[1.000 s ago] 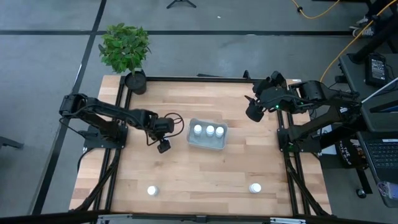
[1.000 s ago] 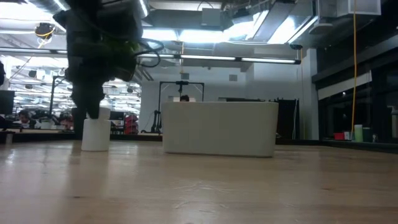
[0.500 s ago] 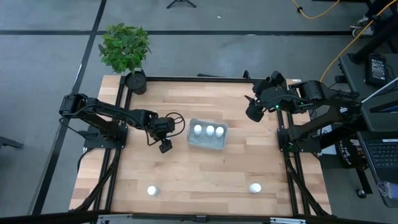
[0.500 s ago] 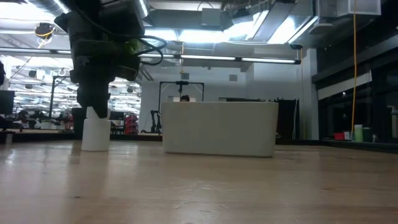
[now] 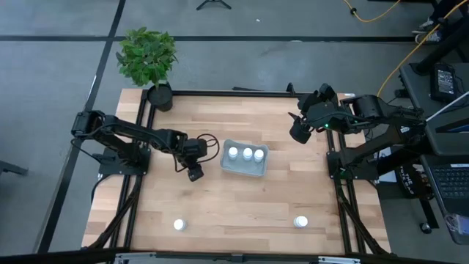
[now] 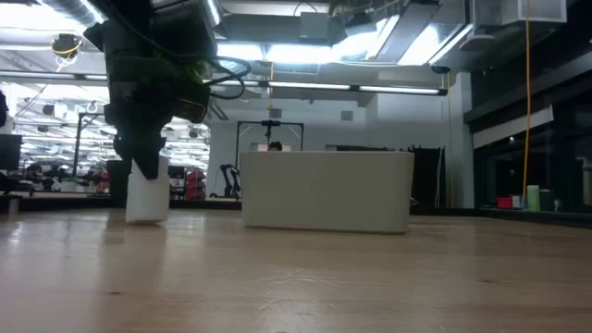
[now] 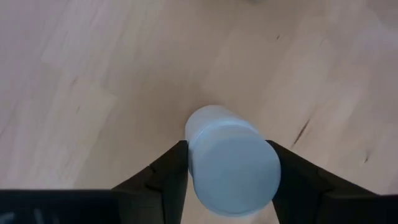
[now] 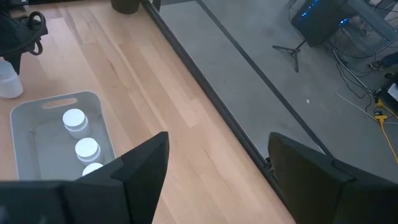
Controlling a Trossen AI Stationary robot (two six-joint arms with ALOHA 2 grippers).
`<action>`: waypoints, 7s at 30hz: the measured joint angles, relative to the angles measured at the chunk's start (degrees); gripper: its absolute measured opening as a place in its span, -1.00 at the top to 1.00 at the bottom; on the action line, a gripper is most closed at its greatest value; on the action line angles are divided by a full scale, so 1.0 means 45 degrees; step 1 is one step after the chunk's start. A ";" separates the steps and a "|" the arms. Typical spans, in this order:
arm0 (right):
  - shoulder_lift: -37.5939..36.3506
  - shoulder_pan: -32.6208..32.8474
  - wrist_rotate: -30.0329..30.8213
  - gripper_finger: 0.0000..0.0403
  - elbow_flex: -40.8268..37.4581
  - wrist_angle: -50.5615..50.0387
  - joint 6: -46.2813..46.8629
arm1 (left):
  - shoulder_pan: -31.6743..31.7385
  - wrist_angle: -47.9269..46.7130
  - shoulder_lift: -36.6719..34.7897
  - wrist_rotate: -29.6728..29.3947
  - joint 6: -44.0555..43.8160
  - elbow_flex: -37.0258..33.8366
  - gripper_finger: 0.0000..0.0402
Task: Pick and place pill bottles into a basket
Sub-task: Put the top white pill bottle into the gray bin, then put the right white pill bottle into the gray bin
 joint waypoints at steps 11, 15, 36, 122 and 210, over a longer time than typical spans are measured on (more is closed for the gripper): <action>0.0000 0.0000 -0.0005 -0.37 0.0000 0.0000 -0.0028 | -0.0005 -0.2687 -0.0296 -0.0073 0.1626 0.4145 0.14; 0.0000 0.0000 -0.0005 -0.37 0.0000 -0.0005 -0.0063 | 0.0009 -0.4185 -0.0063 -0.0178 0.2940 0.6352 0.14; 0.0000 0.0000 -0.0009 -0.37 0.0000 -0.0081 -0.0300 | 0.1158 -0.5973 0.5897 0.0437 0.7960 1.1858 0.14; 0.0056 0.2424 -0.5809 -0.37 -0.0005 -0.0178 -0.2558 | 0.1115 -0.9852 0.5953 -0.0908 0.9343 1.3627 -0.43; 0.6591 0.7306 -0.8778 0.21 -0.2749 0.1923 1.6294 | 0.2196 -0.8303 0.1279 -0.2637 0.7826 1.3292 -0.30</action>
